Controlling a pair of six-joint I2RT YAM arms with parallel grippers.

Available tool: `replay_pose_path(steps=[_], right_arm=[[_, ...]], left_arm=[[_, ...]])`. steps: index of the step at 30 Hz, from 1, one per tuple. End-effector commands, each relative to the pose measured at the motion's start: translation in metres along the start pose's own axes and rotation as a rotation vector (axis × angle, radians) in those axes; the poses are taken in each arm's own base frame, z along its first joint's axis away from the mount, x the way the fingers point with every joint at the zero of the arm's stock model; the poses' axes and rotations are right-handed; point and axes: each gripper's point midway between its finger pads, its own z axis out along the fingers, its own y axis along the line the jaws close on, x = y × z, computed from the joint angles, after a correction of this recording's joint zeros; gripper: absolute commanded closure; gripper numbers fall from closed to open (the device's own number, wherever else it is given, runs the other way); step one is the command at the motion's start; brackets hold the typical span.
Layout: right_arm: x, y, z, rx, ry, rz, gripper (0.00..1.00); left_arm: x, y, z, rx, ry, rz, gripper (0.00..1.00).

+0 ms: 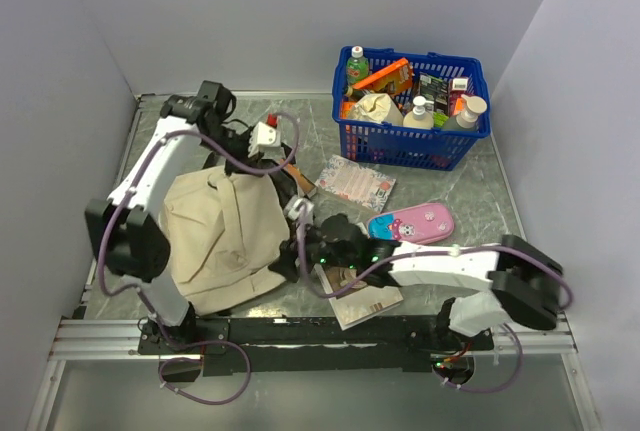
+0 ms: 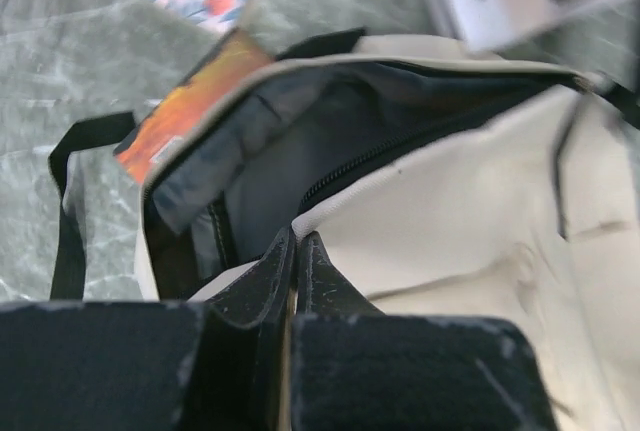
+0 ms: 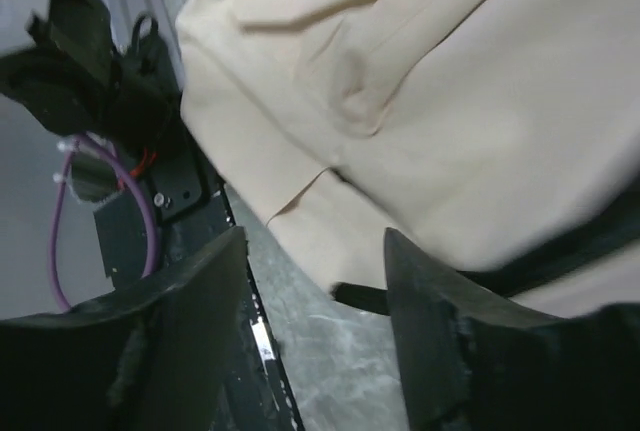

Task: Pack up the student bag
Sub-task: Unzip the student bag at the center of the board.

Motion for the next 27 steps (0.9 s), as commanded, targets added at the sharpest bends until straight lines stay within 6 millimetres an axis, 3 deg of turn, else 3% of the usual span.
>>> replay_pose_path(steps=[1, 4, 5, 8, 9, 10, 11, 12, 13, 17, 20, 21, 23, 27], right_arm=[[-0.062, -0.022, -0.042, 0.091, -0.177, -0.019, 0.3], [-0.08, -0.043, -0.061, 0.149, -0.24, 0.034, 0.28], [-0.082, -0.065, -0.067, 0.208, -0.242, 0.063, 0.28], [-0.089, -0.094, -0.063, 0.293, -0.217, 0.119, 0.28], [-0.067, -0.104, -0.05, 0.32, -0.122, 0.13, 0.28], [-0.081, -0.1, -0.043, 0.303, -0.116, 0.128, 0.28], [-0.078, -0.103, -0.036, 0.304, -0.084, 0.13, 0.28], [-0.061, -0.107, -0.025, 0.31, -0.02, 0.142, 0.24], [-0.065, -0.107, -0.019, 0.306, -0.014, 0.146, 0.24], [-0.043, -0.121, -0.006, 0.376, 0.075, 0.139, 0.25], [-0.025, -0.141, -0.01, 0.478, 0.131, 0.143, 0.43], [-0.014, -0.145, -0.013, 0.496, 0.143, 0.145, 0.56], [-0.011, -0.146, -0.018, 0.506, 0.126, 0.157, 0.7], [0.023, -0.146, -0.021, 0.504, 0.178, 0.201, 0.8]], left_arm=[[-0.007, -0.055, -0.006, 0.128, -0.056, 0.091, 0.99], [-0.002, -0.072, -0.01, 0.13, -0.042, 0.11, 0.99], [-0.002, -0.075, -0.012, 0.126, -0.039, 0.124, 0.99], [-0.004, -0.085, -0.02, 0.103, -0.024, 0.178, 0.99], [-0.006, -0.087, -0.025, 0.088, -0.021, 0.196, 0.99], [-0.005, -0.088, -0.027, 0.082, -0.01, 0.199, 0.99], [-0.005, -0.088, -0.028, 0.076, -0.003, 0.199, 0.99], [-0.005, -0.089, -0.031, 0.066, 0.002, 0.202, 0.99], [-0.004, -0.089, -0.032, 0.061, 0.011, 0.195, 0.99], [-0.003, -0.092, -0.035, 0.05, 0.019, 0.199, 0.99], [-0.006, -0.091, -0.04, 0.028, 0.024, 0.203, 0.99], [-0.006, -0.09, -0.044, 0.013, 0.027, 0.198, 0.99], [-0.004, -0.085, -0.051, -0.018, 0.043, 0.19, 0.99], [0.009, -0.054, -0.078, -0.178, 0.078, 0.1, 0.99]])
